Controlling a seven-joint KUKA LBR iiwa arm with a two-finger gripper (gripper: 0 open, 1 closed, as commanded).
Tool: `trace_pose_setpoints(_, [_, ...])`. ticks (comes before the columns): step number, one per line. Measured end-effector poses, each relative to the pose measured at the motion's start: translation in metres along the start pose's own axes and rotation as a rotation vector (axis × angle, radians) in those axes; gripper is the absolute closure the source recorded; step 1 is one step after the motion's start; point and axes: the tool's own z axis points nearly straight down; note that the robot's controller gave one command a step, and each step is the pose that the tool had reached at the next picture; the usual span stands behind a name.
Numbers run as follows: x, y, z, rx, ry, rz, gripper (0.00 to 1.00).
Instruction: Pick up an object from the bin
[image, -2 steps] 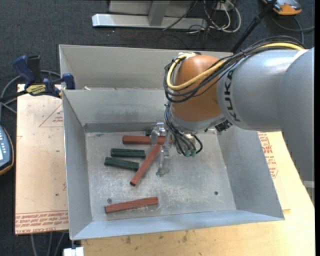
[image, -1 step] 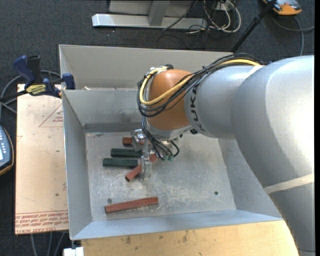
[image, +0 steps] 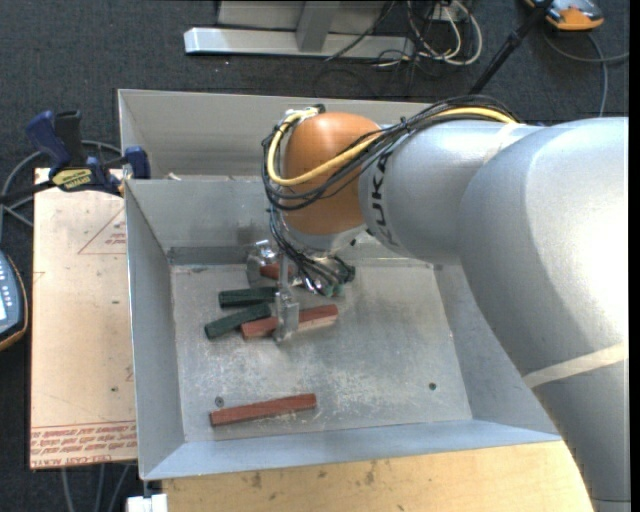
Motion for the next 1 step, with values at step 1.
trace_pose_setpoints(1, [0.0, -0.0004, 0.0, 0.0, 0.0, 0.001, 1.0])
